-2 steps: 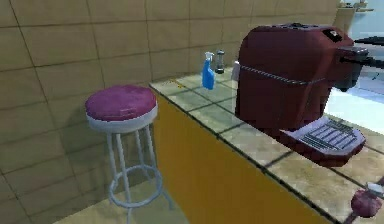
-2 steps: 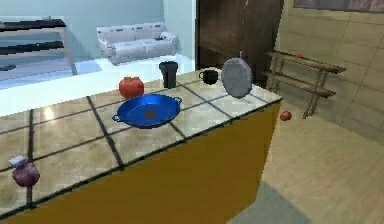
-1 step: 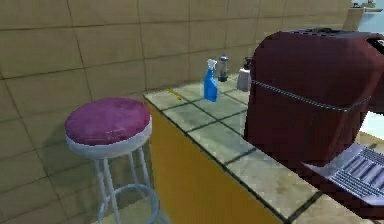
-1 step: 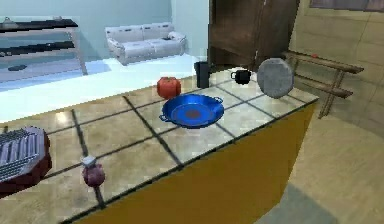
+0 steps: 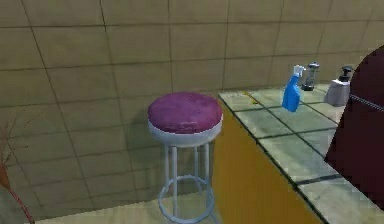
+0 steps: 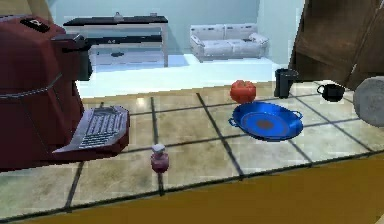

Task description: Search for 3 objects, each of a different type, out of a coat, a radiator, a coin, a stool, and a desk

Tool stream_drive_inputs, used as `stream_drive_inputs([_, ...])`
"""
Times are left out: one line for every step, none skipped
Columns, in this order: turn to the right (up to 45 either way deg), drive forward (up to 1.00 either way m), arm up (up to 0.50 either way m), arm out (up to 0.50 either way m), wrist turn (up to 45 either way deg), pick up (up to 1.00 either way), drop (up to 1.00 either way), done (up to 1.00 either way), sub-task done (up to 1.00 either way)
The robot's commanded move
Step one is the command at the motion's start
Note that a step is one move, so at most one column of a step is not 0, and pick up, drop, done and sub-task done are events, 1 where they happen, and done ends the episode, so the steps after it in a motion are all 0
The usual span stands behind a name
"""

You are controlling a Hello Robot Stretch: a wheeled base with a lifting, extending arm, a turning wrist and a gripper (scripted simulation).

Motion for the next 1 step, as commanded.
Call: stream_drive_inputs([0.0, 0.00, 0.00, 0.00, 0.0, 0.00, 0.00, 1.00, 0.00])
